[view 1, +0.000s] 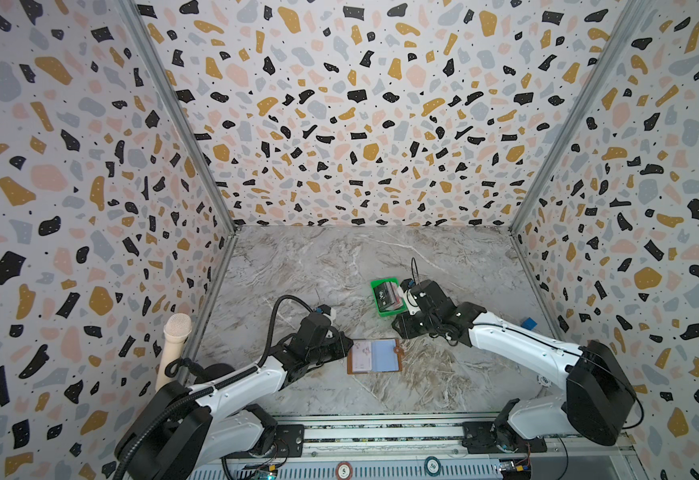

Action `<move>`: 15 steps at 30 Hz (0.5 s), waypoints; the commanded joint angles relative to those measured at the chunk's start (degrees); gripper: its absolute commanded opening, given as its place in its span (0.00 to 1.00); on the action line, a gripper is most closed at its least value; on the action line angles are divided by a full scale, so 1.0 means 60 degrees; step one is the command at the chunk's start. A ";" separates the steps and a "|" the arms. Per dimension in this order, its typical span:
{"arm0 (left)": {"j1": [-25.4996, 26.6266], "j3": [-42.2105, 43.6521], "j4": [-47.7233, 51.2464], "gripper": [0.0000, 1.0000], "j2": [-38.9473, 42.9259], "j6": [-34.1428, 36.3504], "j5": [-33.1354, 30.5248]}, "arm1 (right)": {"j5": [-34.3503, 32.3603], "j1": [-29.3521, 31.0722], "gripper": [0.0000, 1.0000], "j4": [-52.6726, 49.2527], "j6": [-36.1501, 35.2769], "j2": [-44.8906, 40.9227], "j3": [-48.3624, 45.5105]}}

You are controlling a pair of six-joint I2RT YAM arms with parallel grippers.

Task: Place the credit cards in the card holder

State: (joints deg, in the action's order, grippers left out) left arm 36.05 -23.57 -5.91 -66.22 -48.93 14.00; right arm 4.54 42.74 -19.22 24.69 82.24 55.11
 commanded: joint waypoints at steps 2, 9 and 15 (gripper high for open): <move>-0.0018 0.0108 -0.0732 0.18 -0.0112 -0.0223 0.0080 | -0.0839 -0.0074 0.56 -0.0564 -0.0747 0.1077 0.1331; 0.0216 0.0204 -0.1346 0.19 -0.0598 -0.0109 -0.0001 | 0.0382 0.0268 0.59 -0.0493 -0.1217 0.1880 0.1372; 0.0446 0.0281 -0.1810 0.14 -0.1437 0.0090 0.0250 | 0.1167 0.0947 0.57 -0.0234 -0.1099 0.1901 0.0599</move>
State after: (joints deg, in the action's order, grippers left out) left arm 38.11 -22.68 -13.78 -73.56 -49.69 14.50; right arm 8.99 47.07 -19.75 18.70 94.56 60.03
